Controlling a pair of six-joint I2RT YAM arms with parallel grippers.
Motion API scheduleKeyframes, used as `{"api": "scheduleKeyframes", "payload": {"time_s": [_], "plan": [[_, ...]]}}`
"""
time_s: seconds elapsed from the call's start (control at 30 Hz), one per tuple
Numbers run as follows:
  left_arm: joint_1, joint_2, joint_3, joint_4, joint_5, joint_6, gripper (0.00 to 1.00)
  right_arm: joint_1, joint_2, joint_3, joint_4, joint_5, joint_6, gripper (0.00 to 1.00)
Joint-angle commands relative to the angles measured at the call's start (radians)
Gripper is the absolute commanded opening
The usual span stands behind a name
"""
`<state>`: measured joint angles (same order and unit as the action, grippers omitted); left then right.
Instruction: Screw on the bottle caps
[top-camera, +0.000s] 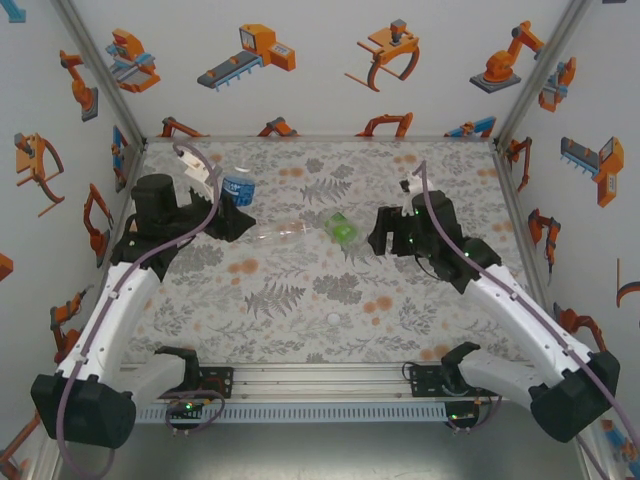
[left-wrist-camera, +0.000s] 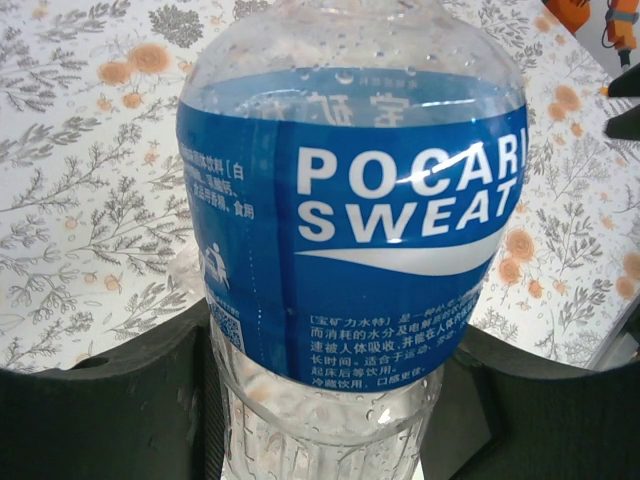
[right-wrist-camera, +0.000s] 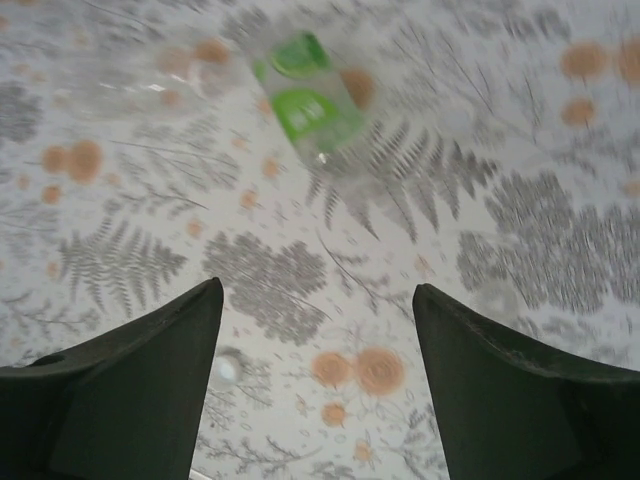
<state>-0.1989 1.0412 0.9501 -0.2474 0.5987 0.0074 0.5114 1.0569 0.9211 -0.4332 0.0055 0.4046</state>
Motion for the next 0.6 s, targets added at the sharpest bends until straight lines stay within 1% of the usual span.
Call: {"api": "scheduleKeyframes", "payload": {"time_s": [0.0,0.1,0.17,0.23,0.33,0.5,0.57], "plan": [[0.007,-0.029,0.003,0.062,0.063,-0.007,0.00,-0.063,0.032,-0.051,-0.053,-0.015,0.062,0.65],[0.010,-0.039,-0.010,0.059,0.046,-0.007,0.00,-0.078,0.092,-0.065,-0.063,-0.002,0.040,0.58],[0.010,-0.040,-0.012,0.055,0.044,-0.007,0.00,-0.077,0.137,-0.053,-0.092,0.001,0.053,0.55],[0.011,-0.038,-0.012,0.053,0.035,-0.006,0.00,-0.051,0.173,-0.034,-0.125,0.000,0.059,0.53],[0.011,-0.035,-0.012,0.048,0.012,-0.003,0.00,0.043,0.208,-0.018,-0.151,0.035,0.069,0.53],[0.012,-0.036,-0.016,0.046,-0.017,0.002,0.01,0.278,0.278,0.004,-0.147,0.122,0.157,0.53],[0.012,-0.036,-0.020,0.047,-0.029,0.001,0.01,0.344,0.322,0.020,-0.141,0.124,0.197,0.52]]}}
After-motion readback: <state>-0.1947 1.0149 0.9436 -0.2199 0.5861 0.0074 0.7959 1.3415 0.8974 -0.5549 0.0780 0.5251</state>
